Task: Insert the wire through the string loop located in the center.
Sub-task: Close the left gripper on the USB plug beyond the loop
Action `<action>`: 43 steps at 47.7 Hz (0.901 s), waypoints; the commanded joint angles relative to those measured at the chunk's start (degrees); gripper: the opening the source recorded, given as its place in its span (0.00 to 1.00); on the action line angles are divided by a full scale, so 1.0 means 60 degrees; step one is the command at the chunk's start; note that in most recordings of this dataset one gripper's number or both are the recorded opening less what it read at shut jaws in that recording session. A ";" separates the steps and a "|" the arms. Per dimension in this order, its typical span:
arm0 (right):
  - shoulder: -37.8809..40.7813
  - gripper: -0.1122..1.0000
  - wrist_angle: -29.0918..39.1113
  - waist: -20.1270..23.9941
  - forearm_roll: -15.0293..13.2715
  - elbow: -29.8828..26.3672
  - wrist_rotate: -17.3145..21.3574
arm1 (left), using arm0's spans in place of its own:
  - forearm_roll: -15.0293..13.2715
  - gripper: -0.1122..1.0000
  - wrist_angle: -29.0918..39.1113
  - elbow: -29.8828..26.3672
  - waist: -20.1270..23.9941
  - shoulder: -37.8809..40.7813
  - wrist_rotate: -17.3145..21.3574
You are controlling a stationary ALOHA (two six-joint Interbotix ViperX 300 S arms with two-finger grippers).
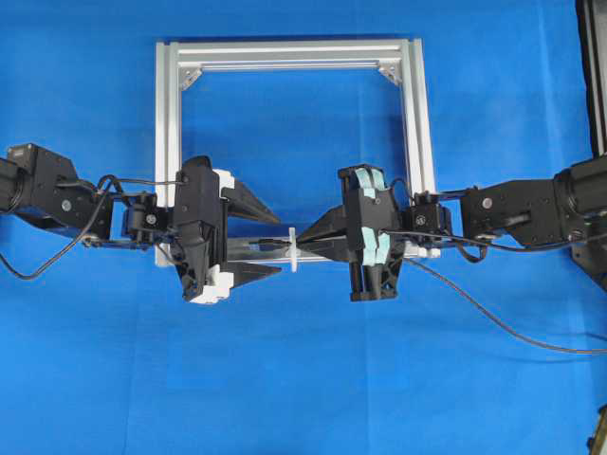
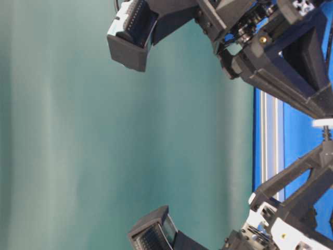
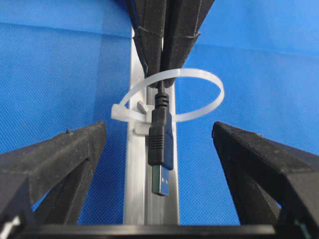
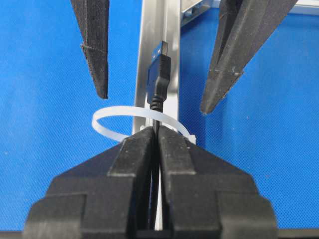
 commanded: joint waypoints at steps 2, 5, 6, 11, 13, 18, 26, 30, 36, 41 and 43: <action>-0.0132 0.08 -0.0059 0.0000 0.0000 -0.0088 -0.0015 | 0.0029 0.91 -0.0059 -0.0176 -0.0029 -0.0161 0.0044; -0.0117 0.08 -0.0059 -0.0015 0.0000 -0.0088 -0.0015 | 0.0029 0.84 -0.0059 -0.0146 -0.0029 -0.0176 0.0103; -0.0117 0.08 -0.0059 -0.0015 0.0000 -0.0088 -0.0015 | 0.0029 0.79 -0.0059 -0.0117 -0.0029 -0.0190 0.0103; -0.0117 0.08 -0.0059 0.0000 -0.0015 -0.0088 -0.0015 | 0.0029 0.53 -0.0059 0.0015 0.0044 -0.0234 0.0132; -0.0117 0.08 -0.0059 -0.0015 0.0000 -0.0088 -0.0015 | 0.0029 0.41 -0.0044 0.0044 0.0088 -0.0249 0.0132; -0.0132 0.08 -0.0059 -0.0015 -0.0015 -0.0088 -0.0029 | 0.0029 0.17 -0.0059 0.0044 0.0132 -0.0249 0.0132; -0.0132 0.08 -0.0059 -0.0015 -0.0015 -0.0059 -0.0103 | 0.0029 0.17 -0.0059 0.0015 0.0190 -0.0234 0.0132; -0.0117 0.08 -0.0044 0.0000 -0.0015 -0.0073 -0.0176 | 0.0029 0.17 -0.0044 0.0015 0.0190 -0.0234 0.0132; -0.0117 0.08 -0.0044 -0.0015 -0.0073 -0.0059 -0.0249 | 0.0029 0.17 -0.0044 0.0000 0.0205 -0.0234 0.0132; -0.0132 0.08 -0.0044 -0.0015 -0.0103 -0.0059 -0.0234 | 0.0029 0.17 -0.0059 0.0015 0.0205 -0.0234 0.0132; -0.0132 0.08 -0.0044 0.0000 -0.0103 -0.0059 -0.0234 | 0.0029 0.17 -0.0059 0.0000 0.0205 -0.0234 0.0132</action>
